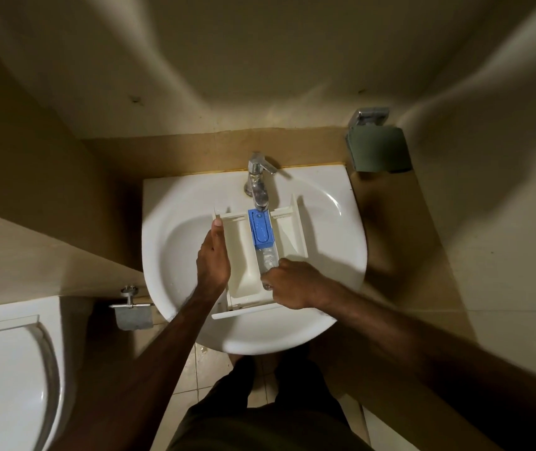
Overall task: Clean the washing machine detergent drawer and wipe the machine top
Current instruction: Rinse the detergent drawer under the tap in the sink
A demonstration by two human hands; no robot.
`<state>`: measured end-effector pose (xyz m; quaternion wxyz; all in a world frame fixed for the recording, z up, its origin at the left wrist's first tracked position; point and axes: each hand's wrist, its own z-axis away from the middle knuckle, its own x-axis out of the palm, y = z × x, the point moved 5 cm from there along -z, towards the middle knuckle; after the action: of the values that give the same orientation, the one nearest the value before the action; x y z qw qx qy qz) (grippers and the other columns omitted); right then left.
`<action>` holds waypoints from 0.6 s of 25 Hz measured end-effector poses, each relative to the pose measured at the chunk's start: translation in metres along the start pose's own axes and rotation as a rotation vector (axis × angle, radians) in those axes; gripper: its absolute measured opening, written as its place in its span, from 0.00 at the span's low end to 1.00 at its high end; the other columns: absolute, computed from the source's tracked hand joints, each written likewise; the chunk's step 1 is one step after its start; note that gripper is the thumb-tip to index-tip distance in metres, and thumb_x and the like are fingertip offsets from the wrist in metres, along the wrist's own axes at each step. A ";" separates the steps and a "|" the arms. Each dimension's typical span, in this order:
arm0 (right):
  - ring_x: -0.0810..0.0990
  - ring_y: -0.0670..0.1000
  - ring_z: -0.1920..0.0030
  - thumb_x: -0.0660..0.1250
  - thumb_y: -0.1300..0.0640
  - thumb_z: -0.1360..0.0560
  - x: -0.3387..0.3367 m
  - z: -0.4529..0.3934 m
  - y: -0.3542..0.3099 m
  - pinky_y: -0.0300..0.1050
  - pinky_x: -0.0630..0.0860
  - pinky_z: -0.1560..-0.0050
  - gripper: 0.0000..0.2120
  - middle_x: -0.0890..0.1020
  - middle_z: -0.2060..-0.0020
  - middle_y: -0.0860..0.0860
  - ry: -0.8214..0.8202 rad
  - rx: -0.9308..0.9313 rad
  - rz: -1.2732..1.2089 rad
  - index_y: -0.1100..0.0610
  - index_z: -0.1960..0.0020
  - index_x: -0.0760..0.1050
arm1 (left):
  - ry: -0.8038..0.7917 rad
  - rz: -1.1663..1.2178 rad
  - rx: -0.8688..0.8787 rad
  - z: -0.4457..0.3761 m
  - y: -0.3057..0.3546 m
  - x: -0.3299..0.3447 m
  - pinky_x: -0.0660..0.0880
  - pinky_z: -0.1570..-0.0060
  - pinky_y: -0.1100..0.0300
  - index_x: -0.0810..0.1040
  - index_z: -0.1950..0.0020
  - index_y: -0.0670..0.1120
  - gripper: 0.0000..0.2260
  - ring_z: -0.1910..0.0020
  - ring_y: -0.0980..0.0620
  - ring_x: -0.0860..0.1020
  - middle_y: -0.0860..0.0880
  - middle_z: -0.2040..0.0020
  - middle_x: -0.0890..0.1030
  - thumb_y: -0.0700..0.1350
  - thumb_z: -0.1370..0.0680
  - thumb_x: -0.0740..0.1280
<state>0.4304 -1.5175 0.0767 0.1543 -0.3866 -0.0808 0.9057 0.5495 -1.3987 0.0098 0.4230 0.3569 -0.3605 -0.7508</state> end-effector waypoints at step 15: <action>0.66 0.61 0.24 0.52 0.50 0.16 0.029 0.008 -0.018 0.61 0.62 0.30 0.26 0.73 0.25 0.57 0.200 0.228 -0.146 0.57 0.21 0.62 | 0.008 0.010 0.015 0.003 0.003 0.000 0.83 0.46 0.45 0.83 0.40 0.54 0.33 0.50 0.49 0.86 0.49 0.48 0.87 0.75 0.21 0.49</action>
<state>0.4094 -1.4914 0.0679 0.2700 -0.4478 0.0103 0.8524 0.5484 -1.3990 0.0134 0.4253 0.3614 -0.3663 -0.7445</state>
